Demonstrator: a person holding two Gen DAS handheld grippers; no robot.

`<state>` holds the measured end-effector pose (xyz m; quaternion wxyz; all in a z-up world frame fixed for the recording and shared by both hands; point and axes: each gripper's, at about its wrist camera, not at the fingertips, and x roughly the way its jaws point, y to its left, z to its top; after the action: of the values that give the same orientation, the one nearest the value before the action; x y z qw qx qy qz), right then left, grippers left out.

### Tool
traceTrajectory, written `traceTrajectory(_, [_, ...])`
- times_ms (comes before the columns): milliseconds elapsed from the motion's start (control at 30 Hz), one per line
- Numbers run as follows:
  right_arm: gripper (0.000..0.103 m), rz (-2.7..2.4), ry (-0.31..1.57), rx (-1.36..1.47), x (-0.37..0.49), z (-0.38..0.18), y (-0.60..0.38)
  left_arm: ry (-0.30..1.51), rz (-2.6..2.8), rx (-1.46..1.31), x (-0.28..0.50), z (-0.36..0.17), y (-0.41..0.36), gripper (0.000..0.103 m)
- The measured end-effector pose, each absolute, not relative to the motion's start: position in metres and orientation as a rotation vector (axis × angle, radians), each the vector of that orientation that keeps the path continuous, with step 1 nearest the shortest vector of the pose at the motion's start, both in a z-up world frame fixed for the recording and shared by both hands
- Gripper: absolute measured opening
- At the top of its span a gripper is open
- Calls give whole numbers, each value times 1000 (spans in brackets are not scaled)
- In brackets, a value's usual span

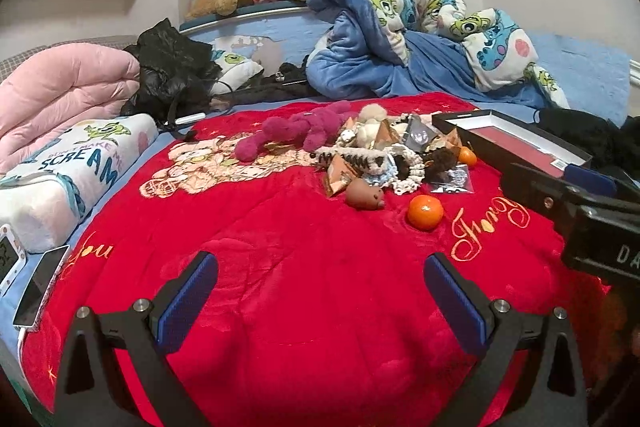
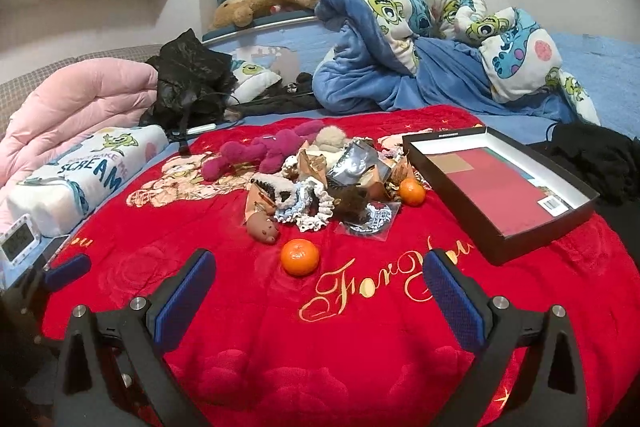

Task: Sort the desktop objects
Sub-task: 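Move both tools toward the pile of items on the red bedspread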

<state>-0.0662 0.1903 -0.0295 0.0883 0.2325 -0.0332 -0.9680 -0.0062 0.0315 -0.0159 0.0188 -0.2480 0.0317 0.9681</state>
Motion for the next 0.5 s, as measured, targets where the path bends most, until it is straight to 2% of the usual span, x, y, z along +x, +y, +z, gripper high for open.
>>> traceTrajectory(500, [103,-2783,-174,650,-84,-27,196,-19,3004,-846,-38,-19,25,103])
